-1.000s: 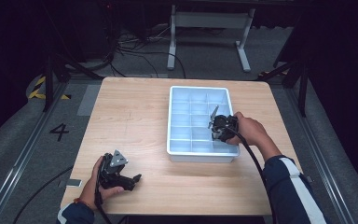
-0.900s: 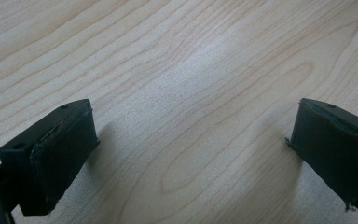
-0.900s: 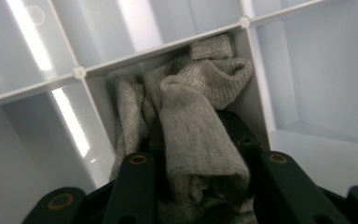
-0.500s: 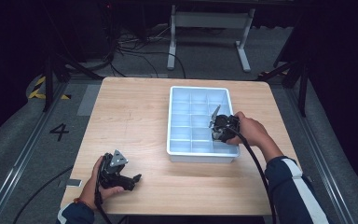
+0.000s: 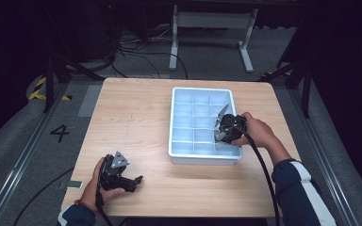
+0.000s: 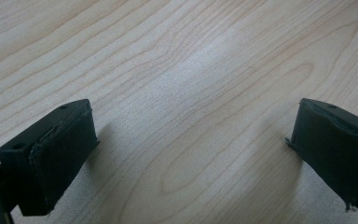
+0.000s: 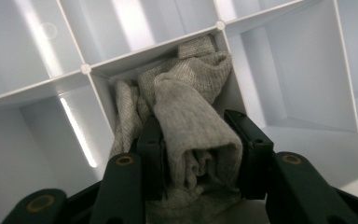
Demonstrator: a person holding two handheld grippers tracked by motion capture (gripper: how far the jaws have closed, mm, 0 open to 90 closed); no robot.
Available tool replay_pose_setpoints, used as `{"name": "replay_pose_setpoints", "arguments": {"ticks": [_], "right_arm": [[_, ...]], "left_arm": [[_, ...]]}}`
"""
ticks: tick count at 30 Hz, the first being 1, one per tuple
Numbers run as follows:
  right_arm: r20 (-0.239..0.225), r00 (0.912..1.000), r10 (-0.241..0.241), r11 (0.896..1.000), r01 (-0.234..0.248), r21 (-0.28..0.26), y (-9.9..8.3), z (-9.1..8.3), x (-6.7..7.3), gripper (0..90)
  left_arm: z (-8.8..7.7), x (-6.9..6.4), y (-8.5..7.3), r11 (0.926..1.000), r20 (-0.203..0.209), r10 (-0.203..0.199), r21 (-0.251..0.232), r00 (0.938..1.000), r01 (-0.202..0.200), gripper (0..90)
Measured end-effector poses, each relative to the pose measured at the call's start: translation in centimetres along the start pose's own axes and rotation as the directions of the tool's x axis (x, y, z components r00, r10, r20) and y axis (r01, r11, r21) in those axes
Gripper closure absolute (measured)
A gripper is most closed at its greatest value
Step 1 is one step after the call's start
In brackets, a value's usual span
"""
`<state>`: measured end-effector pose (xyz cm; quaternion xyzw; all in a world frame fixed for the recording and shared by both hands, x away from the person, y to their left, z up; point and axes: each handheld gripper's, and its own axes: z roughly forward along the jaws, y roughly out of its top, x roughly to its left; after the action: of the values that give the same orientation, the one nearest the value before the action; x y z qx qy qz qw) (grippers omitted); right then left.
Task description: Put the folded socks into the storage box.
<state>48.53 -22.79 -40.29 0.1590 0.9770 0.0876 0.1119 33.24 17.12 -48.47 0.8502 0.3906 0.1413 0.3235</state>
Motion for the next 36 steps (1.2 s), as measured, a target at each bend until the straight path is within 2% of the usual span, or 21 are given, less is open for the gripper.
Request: {"name": "replay_pose_setpoints", "arguments": {"ticks": [4, 13, 18, 20, 22, 23, 24, 25, 26, 27, 30, 33, 35, 36], "right_arm": [[0.007, 0.9999, 0.014, 0.999, -0.014, -0.036, -0.5, -0.7, -0.2, 54.5], [0.001, 0.9992, 0.039, 0.992, -0.039, -0.122, -1.5, -2.1, 0.0, 53.1], [-0.008, 0.9982, 0.060, 0.981, -0.060, -0.182, -2.1, -3.0, 0.0, 53.0], [-0.010, 0.9985, 0.054, 0.979, -0.055, -0.198, -2.3, -3.2, 0.0, 54.0], [-0.021, 0.9985, 0.051, 0.971, -0.055, -0.231, -2.4, -3.5, 0.0, 56.3], [-0.029, 0.9987, 0.043, 0.964, -0.049, -0.260, -2.5, -3.9, 0.2, 60.4], [-0.029, 0.9987, 0.043, 0.964, -0.049, -0.260, -2.5, -3.9, 0.2, 60.4], [-0.045, 0.9987, 0.022, 0.957, -0.034, -0.289, -2.6, -4.1, 0.5, 65.4], [-0.045, 0.9987, 0.022, 0.957, -0.034, -0.289, -2.6, -4.1, 0.5, 65.4], [-0.037, 0.9993, 0.009, 0.951, -0.020, -0.308, -2.5, -4.1, 0.8, 69.4], [-0.035, 0.9994, -0.003, 0.954, -0.008, -0.301, -2.3, -3.8, 1.2, 74.7], [-0.041, 0.9989, -0.021, 0.960, 0.009, -0.279, -2.3, -3.0, 1.5, 78.1], [-0.043, 0.9989, -0.018, 0.961, 0.005, -0.278, -2.4, -2.8, 1.6, 78.0], [-0.044, 0.9989, -0.017, 0.958, 0.003, -0.288, -2.5, -2.9, 1.6, 75.3]], "left_arm": [[0.0, 0.0, 0.0, 1.0000, 0.000, 0.000, 0.000, 1.0000, 0.000, 0.4], [0.0, 0.0, 0.0, 1.0000, -0.001, 0.002, -0.001, 1.0000, -0.002, 0.4], [0.0, 0.0, 0.0, 1.0000, 0.000, 0.000, 0.000, 1.0000, 0.000, 0.4], [0.0, 0.0, 0.0, 1.0000, 0.000, 0.000, 0.000, 1.0000, 0.000, 0.4], [0.0, 0.0, 0.0, 1.0000, -0.001, -0.001, 0.001, 1.0000, 0.001, 0.4], [0.0, 0.0, 0.0, 1.0000, -0.001, 0.001, -0.001, 1.0000, -0.001, 0.4], [0.0, 0.0, 0.0, 1.0000, -0.001, 0.001, -0.001, 1.0000, -0.001, 0.4], [0.0, 0.0, 0.0, 1.0000, 0.000, 0.000, 0.000, 1.0000, 0.000, 0.4], [0.0, 0.0, 0.0, 1.0000, 0.000, 0.000, 0.000, 1.0000, 0.000, 0.4], [0.0, 0.0, 0.0, 1.0000, -0.001, 0.001, -0.001, 1.0000, -0.001, 0.4], [0.0, 0.0, 0.0, 1.0000, 0.000, 0.000, 0.000, 1.0000, 0.000, 0.4], [0.0, 0.0, 0.0, 1.0000, -0.001, 0.001, -0.001, 1.0000, -0.001, 0.4], [0.0, 0.0, 0.0, 1.0000, -0.002, -0.001, 0.001, 1.0000, 0.001, 0.4], [0.0, 0.0, 0.0, 1.0000, 0.000, -0.001, 0.000, 1.0000, 0.001, 0.4]]}}
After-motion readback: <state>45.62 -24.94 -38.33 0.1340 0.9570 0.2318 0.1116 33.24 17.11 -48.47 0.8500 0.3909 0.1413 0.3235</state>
